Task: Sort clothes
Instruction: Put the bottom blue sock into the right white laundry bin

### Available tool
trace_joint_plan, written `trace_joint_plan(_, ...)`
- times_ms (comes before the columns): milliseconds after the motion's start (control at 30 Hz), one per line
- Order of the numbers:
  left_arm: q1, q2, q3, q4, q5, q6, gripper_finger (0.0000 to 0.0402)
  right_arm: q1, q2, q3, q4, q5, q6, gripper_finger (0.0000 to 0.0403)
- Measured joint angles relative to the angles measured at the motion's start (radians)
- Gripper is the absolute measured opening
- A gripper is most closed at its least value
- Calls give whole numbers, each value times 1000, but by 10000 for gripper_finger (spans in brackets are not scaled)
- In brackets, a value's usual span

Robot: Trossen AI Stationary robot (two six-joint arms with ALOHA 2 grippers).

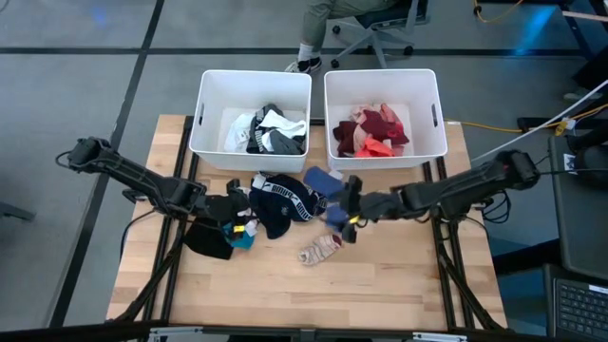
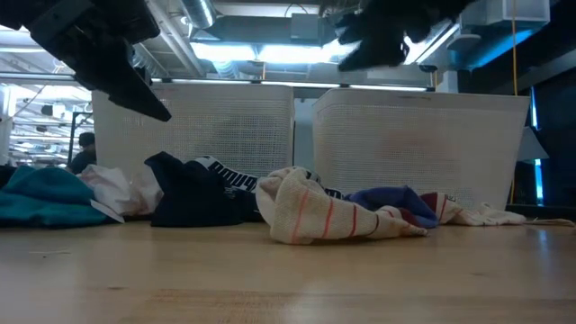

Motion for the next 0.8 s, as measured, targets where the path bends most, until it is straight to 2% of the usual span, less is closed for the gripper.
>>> trace_joint_plan(267,12,0,-2,-5,0,3,143,9,159,-19,-33,-124,51,356)
trace_joint_plan(367,12,0,-2,-3,0,1,143,9,199,-19,-62,-136,53,356)
trace_joint_plan(467,12,-1,-2,-1,0,-1,143,7,217,-19,-152,-109,74,356)
trace_joint_plan(633,12,-1,-2,2,0,11,143,6,252,-19,-244,-5,133,353)
trace_joint_plan(800,12,-1,-2,9,0,13,143,6,326,-19,-241,7,129,313)
